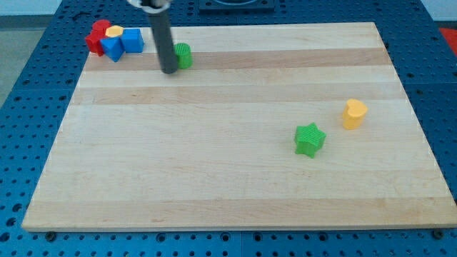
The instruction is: Slide the green circle towards blue cube
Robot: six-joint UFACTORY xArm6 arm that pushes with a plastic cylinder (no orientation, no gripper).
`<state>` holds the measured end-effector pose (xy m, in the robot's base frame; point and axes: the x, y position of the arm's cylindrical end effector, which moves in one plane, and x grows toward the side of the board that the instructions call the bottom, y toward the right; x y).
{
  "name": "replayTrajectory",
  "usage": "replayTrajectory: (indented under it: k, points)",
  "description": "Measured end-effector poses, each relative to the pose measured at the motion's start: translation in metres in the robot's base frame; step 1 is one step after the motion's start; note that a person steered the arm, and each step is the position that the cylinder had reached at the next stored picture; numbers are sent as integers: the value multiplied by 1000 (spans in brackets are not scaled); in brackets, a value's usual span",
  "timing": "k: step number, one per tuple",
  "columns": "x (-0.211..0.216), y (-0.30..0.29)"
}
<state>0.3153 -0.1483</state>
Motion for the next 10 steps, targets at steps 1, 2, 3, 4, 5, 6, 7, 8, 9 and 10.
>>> replayTrajectory:
  k: [1, 2, 3, 4, 5, 6, 7, 8, 9, 10]
  points:
    - [-1, -13]
    - [9, -7]
    - [20, 3]
    - [19, 31]
    - [15, 58]
    - [1, 65]
    - [-19, 56]
    - [-36, 23]
    - [-40, 5]
    - [-40, 28]
